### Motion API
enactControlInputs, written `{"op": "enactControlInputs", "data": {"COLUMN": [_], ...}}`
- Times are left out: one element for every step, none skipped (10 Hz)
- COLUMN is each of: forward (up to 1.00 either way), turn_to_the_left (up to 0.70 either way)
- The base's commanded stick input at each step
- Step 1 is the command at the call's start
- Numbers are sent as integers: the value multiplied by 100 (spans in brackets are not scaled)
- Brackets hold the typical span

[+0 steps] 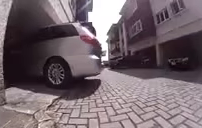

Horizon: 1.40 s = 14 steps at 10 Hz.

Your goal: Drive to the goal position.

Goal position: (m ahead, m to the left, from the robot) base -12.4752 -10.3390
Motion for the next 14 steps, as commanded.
{"op": "enactControlInputs", "data": {"forward": [0,0,0,0,0,0,0,0,0,0,0,0,0,0], "turn_to_the_left": [-70,-70,-70,-70,-70,-70,-70,-70,-70,-70,-70,-70,-70,-70]}}
